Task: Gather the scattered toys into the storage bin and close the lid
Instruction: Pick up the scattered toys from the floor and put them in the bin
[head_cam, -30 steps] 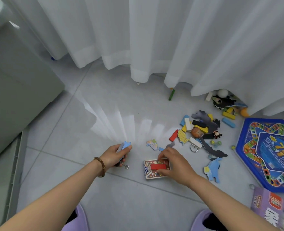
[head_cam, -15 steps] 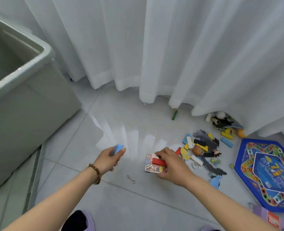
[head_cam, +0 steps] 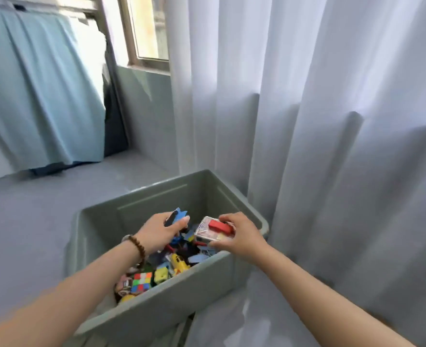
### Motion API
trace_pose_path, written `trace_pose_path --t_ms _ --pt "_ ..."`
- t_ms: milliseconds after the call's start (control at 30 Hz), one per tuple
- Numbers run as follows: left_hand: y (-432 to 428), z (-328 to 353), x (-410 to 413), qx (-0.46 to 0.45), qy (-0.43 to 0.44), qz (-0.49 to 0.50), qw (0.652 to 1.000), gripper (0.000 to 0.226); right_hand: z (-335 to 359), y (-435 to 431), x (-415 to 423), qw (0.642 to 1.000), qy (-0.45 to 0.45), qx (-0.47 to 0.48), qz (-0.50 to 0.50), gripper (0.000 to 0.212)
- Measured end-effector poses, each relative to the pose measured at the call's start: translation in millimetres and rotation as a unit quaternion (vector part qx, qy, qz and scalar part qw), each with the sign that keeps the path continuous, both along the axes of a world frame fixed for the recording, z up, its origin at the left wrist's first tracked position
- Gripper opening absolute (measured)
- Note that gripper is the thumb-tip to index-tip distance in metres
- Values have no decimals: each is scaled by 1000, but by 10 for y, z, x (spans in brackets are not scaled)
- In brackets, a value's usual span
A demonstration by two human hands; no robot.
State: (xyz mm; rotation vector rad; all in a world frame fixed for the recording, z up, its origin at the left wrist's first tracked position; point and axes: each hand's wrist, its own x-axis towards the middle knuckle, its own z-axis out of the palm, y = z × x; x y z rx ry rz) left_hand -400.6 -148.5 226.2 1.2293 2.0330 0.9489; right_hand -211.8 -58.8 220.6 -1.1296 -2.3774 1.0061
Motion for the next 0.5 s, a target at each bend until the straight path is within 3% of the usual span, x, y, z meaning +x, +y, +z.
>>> trace_pose_path --t_ms 33,100,200,300,500 --pt "8 -4 -143 -15 0 20 1000 33 3 -1 -208 999 32 -20 -12 70" --pt "4 -90 -380 -65 27 48 996 55 -57 -26 -437 998 57 -22 -28 67" --pt "-47 -247 -503 -111 93 67 987 74 -296 -48 -341 999 8 35 -18 60" --pt "-36 -257 -239 -65 133 39 988 62 -531 -73 178 996 -37 75 -20 51" --pt "80 -308 1097 102 149 -145 973 33 -1064 -205 1772 985 -56 4 -165 38"
